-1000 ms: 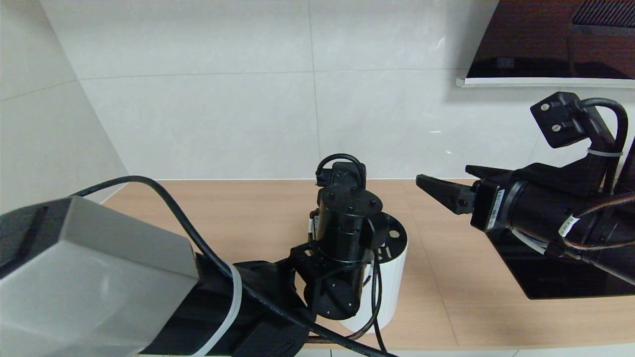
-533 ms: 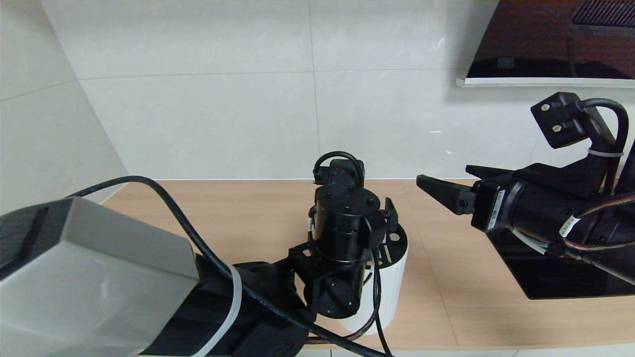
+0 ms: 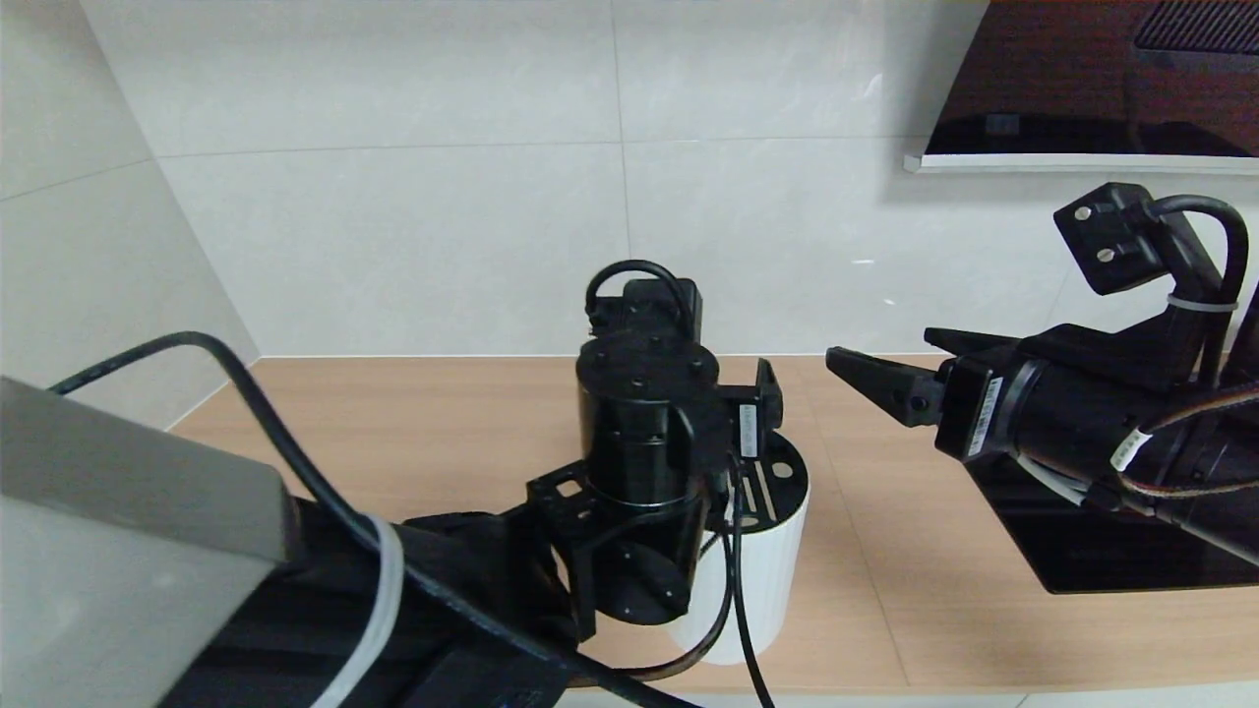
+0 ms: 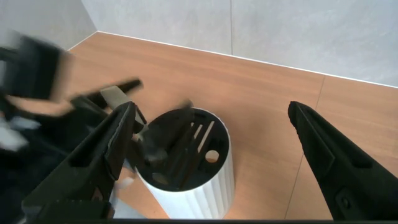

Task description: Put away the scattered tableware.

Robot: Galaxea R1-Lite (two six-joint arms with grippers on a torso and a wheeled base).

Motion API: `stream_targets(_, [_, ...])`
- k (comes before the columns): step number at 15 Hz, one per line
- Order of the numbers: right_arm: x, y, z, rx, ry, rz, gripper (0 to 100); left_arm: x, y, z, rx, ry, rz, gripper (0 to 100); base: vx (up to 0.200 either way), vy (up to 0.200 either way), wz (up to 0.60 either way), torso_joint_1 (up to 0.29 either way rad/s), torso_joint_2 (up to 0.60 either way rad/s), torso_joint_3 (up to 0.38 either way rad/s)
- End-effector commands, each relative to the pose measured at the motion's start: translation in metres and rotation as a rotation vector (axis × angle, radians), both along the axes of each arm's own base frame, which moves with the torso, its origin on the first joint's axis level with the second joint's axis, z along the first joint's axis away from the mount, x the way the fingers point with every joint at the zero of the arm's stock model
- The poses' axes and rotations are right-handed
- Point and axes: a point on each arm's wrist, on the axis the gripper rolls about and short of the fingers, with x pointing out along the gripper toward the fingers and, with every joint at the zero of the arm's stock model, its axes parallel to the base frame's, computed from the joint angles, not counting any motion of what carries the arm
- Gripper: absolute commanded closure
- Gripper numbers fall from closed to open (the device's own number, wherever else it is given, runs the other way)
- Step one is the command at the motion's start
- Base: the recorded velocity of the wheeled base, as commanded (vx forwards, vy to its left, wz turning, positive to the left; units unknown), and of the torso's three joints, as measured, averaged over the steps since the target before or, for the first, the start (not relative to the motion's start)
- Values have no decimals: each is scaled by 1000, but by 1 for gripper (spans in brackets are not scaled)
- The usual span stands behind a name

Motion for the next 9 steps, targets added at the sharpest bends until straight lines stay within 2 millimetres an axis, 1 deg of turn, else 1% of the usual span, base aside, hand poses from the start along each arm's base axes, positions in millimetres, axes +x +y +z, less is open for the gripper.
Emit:
stream_targets(1, [-1, 0, 0, 1, -1, -1, 0, -26, 37, 49, -83, -81, -16, 0, 0, 0, 0, 0, 0, 0])
stream_targets(2, [-3, -3, 1, 3, -3, -4, 0, -34, 48, 63, -113, -107, -41, 0, 0, 0, 0, 0, 0, 0])
stream_targets(3, [-5, -5, 2, 6, -9, -5, 0, -38, 56, 70, -125, -120, -54, 0, 0, 0, 0, 0, 0, 0])
stream_targets(4, [-12, -12, 6, 11, -31, -7, 0, -43, 86, 85, -149, -158, -72, 0, 0, 0, 0, 0, 0, 0])
stream_targets(6, [-22, -24, 14, 26, -66, -22, 0, -49, 122, 99, -171, -206, -67, 0, 0, 0, 0, 0, 0, 0])
stream_targets(7, [-25, -34, 20, 44, -91, -47, 0, -54, 138, 106, -177, -226, -54, 0, 0, 0, 0, 0, 0, 0])
stream_targets(8, [-27, -39, 23, 56, -107, -61, 0, -56, 151, 110, -173, -236, -34, 0, 0, 0, 0, 0, 0, 0])
stream_targets(9, [-36, -49, 25, 69, -127, -79, 0, -61, 177, 112, -162, -242, 34, 0, 0, 0, 0, 0, 0, 0])
